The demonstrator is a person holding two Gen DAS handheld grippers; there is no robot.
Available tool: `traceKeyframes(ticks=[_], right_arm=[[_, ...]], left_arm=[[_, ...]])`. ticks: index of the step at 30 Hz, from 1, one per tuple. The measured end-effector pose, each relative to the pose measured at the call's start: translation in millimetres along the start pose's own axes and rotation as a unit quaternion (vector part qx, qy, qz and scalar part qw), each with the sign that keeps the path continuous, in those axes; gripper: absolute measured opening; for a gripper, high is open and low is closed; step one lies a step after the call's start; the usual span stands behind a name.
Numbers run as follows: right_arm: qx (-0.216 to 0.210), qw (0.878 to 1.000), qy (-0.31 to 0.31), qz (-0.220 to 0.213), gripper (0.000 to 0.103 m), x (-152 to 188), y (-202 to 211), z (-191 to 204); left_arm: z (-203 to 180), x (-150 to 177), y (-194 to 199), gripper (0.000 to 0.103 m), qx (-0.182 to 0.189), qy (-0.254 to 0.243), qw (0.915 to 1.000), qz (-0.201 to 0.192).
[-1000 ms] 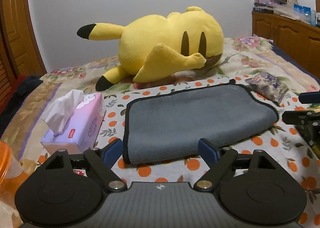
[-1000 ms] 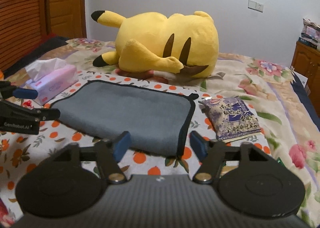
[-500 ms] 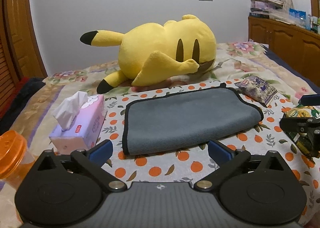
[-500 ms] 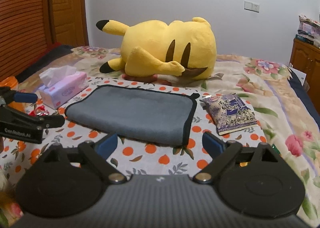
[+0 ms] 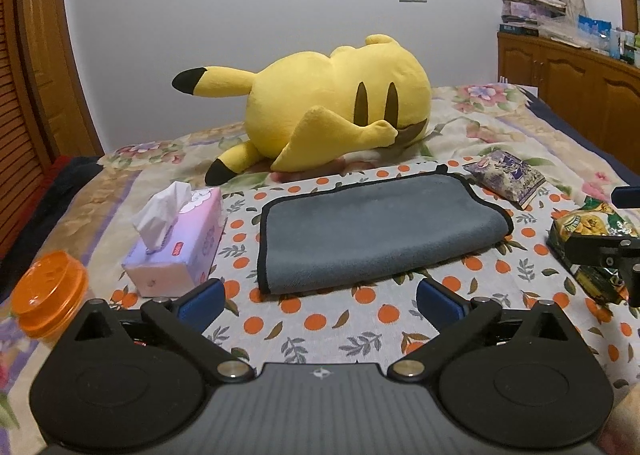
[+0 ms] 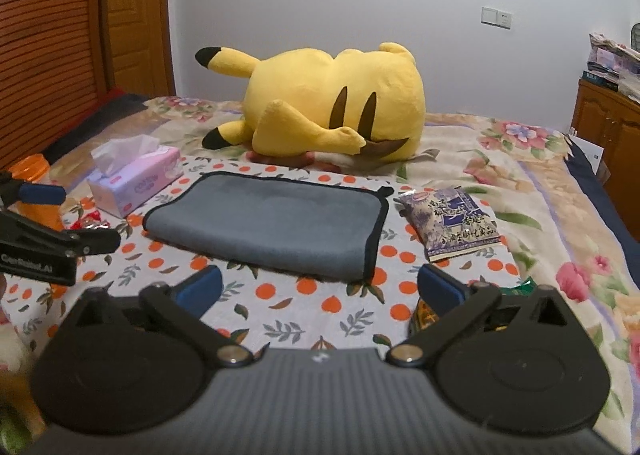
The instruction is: Fold towel
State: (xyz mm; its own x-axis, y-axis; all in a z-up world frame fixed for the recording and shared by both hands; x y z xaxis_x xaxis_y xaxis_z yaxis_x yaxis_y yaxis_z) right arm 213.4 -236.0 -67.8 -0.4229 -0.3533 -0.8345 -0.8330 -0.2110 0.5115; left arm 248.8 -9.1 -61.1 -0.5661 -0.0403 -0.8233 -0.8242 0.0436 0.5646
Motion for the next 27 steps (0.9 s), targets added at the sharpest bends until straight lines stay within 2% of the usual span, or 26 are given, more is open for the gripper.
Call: traceKeyframes(ticks=[6,27], right_arm=[[0.003,1.0,-0.005,-0.003,0.103,-4,19,3],[0.02,0.999,-0.014,-0.027,0.103,-12,97,11]], left_arm=[[-2,0,24,0.103,-0.018,-0.007,0.9998,-0.007],[-9,10,120,0.103,0.008,0.003,0.9999,-0.008]])
Point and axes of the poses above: each gripper's, at about its wrist camera, not at the fingertips, and y roughly against the way its jaws point, z to its left, x to its underside, the point moved 4 cm from there along -y, roughly the way its jaws point, and after that the axes turned 14 degrees about y, right-handed, at the moved point
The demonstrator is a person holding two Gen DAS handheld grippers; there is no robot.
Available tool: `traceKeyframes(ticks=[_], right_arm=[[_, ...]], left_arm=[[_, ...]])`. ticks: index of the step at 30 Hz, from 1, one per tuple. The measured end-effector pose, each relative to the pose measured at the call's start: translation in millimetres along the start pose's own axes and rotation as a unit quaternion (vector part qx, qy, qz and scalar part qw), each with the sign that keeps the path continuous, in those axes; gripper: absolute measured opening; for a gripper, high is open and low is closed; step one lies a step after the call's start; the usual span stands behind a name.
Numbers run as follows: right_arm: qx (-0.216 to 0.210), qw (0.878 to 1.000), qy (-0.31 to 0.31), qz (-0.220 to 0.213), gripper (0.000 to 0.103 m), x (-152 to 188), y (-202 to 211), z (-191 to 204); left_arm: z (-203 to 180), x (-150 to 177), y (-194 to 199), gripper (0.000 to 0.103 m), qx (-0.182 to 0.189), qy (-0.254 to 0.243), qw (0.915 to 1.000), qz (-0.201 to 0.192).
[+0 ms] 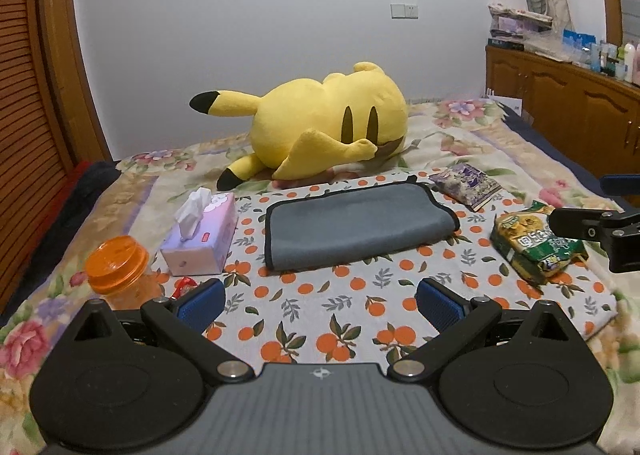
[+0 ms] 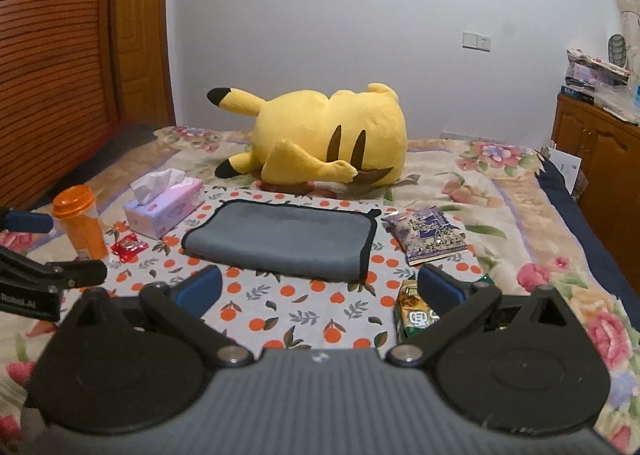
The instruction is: Fold towel
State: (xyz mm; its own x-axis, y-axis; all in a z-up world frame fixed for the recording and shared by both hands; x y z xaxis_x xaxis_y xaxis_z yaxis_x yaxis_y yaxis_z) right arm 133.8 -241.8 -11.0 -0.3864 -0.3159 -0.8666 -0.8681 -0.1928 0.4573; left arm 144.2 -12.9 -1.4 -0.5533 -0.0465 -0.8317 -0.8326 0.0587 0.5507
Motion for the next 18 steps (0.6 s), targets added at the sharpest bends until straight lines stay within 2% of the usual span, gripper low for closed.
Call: traceKeyframes(ticks=[18], right_arm=[[0.011,1.0,-0.011,-0.007,0.103,13,42,9]], left_arm=[[-7,23,42,0.103,0.01,0.005,0.9999,-0.003]])
Point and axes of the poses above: each gripper's, at about its wrist camera, not at the fingertips, and y roughly against the way its jaws point, z to its left, x to its underside, the point moved 4 cm from there along -y, roughly the way its jaws point, and after that the axes turned 14 degrees about y, right-handed, at the moved point
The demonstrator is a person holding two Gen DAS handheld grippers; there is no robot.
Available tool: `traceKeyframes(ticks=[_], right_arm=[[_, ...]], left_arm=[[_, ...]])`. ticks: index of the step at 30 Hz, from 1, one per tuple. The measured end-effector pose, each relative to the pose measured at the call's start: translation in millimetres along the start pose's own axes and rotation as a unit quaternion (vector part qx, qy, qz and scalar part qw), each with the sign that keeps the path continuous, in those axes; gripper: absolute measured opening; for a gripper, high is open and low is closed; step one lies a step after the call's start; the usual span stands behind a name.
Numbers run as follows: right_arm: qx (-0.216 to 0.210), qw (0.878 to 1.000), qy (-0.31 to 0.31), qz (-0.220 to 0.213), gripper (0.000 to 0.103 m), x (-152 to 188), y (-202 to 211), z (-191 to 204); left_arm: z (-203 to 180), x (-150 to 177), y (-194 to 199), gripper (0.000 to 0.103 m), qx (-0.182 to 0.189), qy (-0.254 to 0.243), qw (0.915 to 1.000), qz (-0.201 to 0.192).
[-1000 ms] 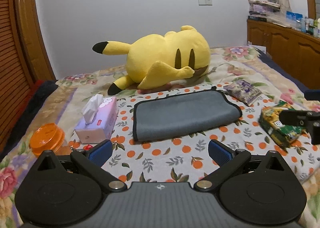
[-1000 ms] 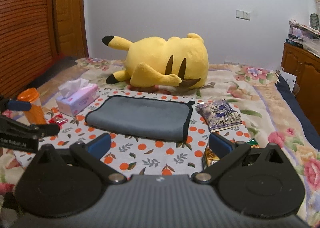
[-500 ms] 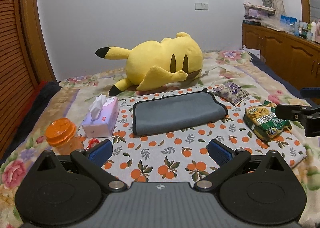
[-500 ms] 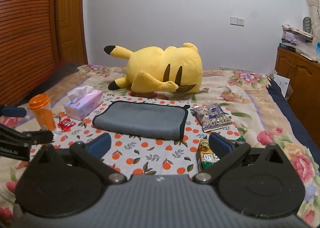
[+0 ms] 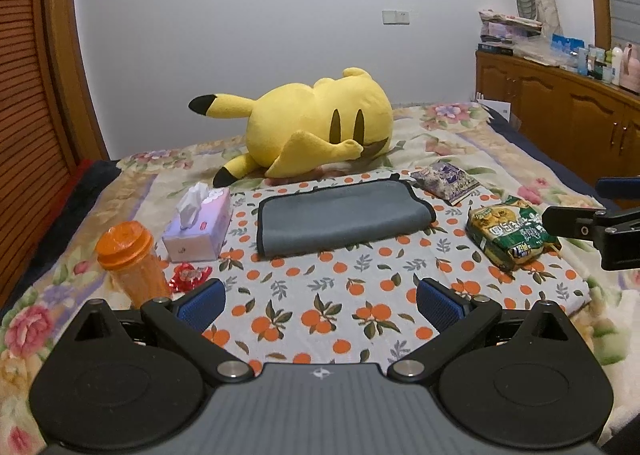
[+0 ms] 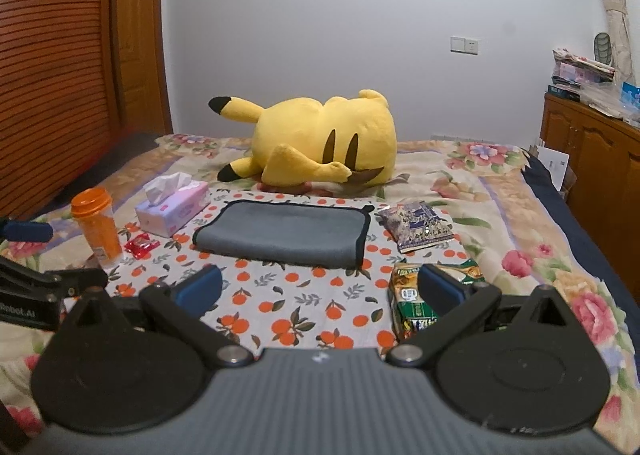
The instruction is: Fold towel
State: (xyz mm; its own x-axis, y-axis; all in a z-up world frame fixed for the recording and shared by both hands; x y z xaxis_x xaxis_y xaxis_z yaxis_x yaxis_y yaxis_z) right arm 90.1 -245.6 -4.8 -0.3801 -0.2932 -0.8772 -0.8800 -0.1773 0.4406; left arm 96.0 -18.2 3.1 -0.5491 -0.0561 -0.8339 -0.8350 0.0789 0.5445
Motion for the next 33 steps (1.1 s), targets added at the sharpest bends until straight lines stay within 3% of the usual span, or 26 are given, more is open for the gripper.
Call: traceKeyframes(ticks=[17,33], right_arm=[[-0.007,1.0,-0.019,0.022,0.103,36,7,15],[-0.001,0.999,-0.023,0.035,0.103,59,8,19]], left_arm=[[5,47,-2,0.103,-0.004,0.027,0.999,0.036],[6,70,0,0.103,-0.006,0.033,0.9987,0.039]])
Point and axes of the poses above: each gripper's, at about its wrist camera, not at the fingertips, and y roughly against the way its jaws point, z to its left, x to its underside, the point moved 4 cm from there along -y, roughly the way its jaws point, and after that the axes turned 14 degrees about y, right-handed, at the moved point
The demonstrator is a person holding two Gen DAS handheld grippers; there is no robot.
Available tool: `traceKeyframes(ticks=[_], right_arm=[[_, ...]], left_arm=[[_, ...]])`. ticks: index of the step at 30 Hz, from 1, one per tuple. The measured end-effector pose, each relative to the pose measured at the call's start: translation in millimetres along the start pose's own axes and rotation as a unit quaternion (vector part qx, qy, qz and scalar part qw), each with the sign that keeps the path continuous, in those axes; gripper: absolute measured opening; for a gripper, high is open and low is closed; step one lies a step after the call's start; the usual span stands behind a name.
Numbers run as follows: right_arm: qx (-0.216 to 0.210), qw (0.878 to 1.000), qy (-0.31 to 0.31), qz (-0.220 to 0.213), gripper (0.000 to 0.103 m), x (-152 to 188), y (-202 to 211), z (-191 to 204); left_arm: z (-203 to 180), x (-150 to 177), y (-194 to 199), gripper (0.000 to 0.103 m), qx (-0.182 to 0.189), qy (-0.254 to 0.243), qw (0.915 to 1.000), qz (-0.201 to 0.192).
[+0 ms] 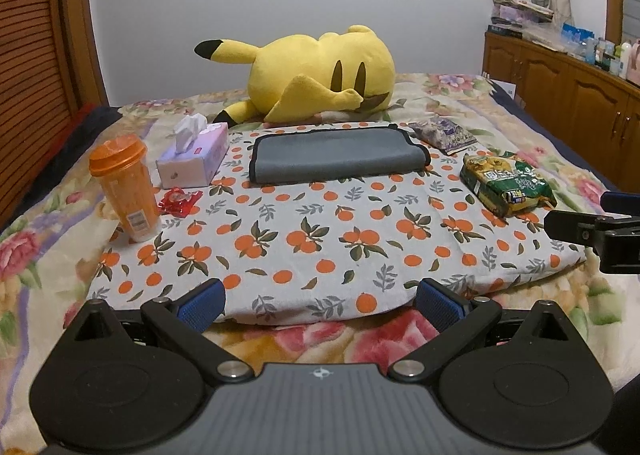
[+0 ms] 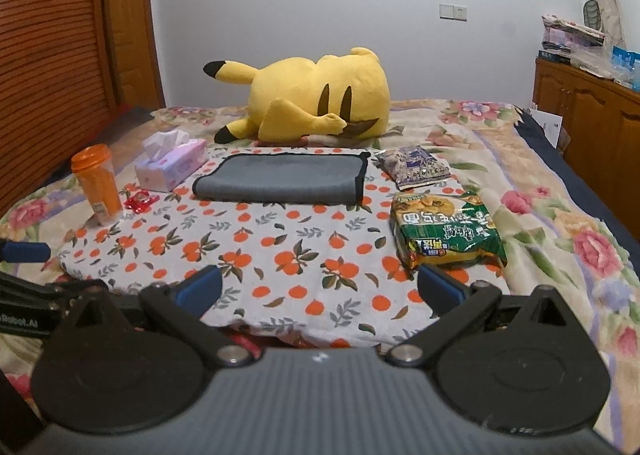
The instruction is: Fold towel
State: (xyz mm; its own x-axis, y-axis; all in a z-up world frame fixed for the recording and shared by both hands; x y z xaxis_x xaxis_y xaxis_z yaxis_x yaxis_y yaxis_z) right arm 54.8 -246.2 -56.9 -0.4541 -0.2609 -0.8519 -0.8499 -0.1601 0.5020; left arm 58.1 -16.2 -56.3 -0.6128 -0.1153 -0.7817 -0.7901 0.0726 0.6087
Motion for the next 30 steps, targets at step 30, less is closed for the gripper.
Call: traceKeyframes(ticks=[30], right_arm=[[0.018,1.0,-0.001,-0.016,0.103,6,4,-2]], left_arm=[[5,-3,20,0.103,0.001,0.011,0.998,-0.062]])
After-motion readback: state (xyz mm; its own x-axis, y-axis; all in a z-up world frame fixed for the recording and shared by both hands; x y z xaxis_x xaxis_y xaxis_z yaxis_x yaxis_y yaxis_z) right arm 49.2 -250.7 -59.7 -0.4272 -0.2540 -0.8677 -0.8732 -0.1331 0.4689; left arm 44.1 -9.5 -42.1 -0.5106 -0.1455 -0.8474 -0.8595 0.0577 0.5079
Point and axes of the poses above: each gripper's, at about its wrist camera, not at the fingertips, and y roughly against the way its jaws point, z to its left, x to its underside, the point moved 4 cm from there along -y, roughly the way its jaws point, and after that the axes turned 14 degrees about y, right-handed, at the moved point
